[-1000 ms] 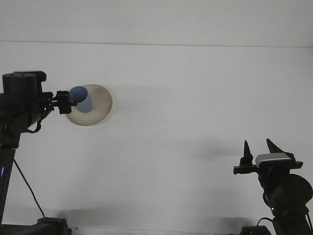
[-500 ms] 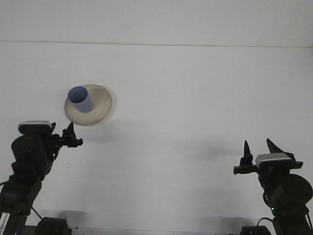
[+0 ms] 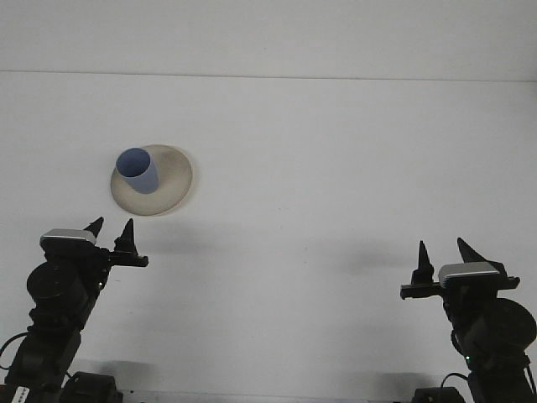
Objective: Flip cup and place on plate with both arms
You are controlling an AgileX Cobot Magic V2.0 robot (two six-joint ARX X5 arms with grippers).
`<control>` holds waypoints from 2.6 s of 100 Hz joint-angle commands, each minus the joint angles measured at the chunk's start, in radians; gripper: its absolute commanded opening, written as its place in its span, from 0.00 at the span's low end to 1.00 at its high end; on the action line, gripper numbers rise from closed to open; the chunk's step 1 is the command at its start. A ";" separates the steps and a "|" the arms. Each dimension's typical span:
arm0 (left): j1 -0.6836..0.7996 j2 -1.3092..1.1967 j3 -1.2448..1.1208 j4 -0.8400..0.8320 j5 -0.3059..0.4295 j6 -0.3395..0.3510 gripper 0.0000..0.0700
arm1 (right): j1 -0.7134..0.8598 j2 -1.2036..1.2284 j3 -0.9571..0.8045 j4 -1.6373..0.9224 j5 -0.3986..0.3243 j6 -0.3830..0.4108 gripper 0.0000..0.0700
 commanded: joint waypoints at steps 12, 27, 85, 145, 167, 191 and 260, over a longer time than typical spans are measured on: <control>-0.002 0.002 0.009 0.002 0.005 -0.003 0.54 | -0.001 0.002 0.008 0.009 0.001 0.003 0.64; -0.002 0.002 0.009 0.001 0.005 -0.003 0.47 | -0.001 0.002 0.008 0.009 0.002 0.003 0.27; -0.002 -0.005 0.010 0.003 0.005 -0.003 0.01 | -0.001 0.002 0.008 0.010 0.001 0.003 0.00; -0.002 -0.034 0.010 0.006 0.005 -0.003 0.01 | -0.001 0.002 0.008 0.010 0.001 0.003 0.00; -0.002 -0.074 0.007 0.010 0.003 -0.001 0.01 | -0.001 0.002 0.008 0.010 0.001 0.003 0.00; -0.002 -0.190 -0.134 0.117 0.004 0.013 0.01 | -0.001 0.002 0.008 0.010 0.001 0.003 0.00; 0.000 -0.592 -0.573 0.248 0.003 0.005 0.01 | -0.001 0.002 0.008 0.010 0.001 0.003 0.00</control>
